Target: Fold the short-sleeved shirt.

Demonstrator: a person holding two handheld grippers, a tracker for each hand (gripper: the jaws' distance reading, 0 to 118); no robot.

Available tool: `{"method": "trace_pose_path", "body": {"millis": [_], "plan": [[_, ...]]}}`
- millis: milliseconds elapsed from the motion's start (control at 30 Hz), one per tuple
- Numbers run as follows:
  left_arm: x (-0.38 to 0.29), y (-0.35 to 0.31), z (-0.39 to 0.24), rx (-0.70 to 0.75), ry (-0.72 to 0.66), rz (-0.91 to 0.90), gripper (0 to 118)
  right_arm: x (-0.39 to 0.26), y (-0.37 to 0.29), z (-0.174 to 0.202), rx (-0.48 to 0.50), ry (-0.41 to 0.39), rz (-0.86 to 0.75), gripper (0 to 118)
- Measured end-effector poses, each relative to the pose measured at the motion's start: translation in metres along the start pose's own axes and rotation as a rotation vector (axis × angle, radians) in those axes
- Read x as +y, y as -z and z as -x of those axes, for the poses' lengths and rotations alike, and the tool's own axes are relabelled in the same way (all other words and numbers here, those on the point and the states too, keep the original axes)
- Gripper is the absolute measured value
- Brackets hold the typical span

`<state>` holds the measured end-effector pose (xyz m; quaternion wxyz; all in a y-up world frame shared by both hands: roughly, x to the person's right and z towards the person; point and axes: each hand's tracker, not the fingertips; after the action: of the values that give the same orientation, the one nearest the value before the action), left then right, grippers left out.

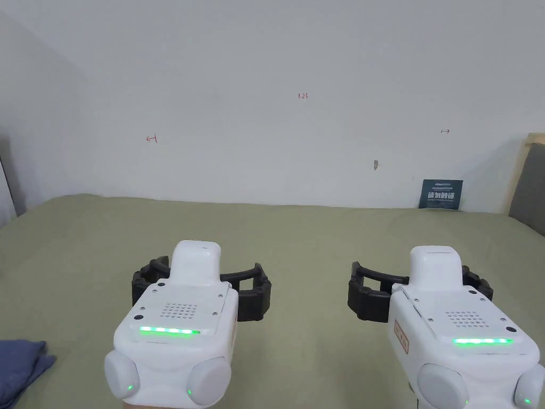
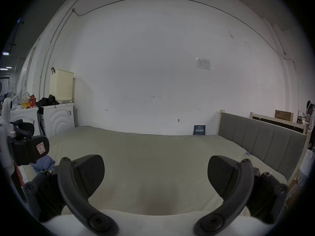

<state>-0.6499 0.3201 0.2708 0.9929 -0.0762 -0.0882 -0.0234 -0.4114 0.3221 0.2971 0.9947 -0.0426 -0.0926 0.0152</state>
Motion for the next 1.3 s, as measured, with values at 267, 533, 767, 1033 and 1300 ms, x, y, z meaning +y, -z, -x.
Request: {"method": "trace_pose_path", "body": {"millis": [267,533,767,1033,1300], "plan": [[0.002,0.004,0.003,-0.002,0.001,0.009,118,-0.001,0.004,0.006,-0.015,-0.029,0.022,118],[0.007,0.006,0.006,-0.004,0.012,0.023,118,0.004,0.008,0.006,-0.037,-0.007,0.082,118],[0.007,0.009,0.011,-0.029,0.019,0.043,118,-0.004,0.012,0.015,-0.115,-0.077,0.093,118],[0.008,0.010,0.016,-0.026,0.016,0.051,118,0.010,0.001,0.006,-0.036,-0.029,0.072,118],[0.017,0.007,0.018,-0.031,-0.006,0.066,118,0.020,0.002,-0.007,0.051,0.073,0.150,118]]}}
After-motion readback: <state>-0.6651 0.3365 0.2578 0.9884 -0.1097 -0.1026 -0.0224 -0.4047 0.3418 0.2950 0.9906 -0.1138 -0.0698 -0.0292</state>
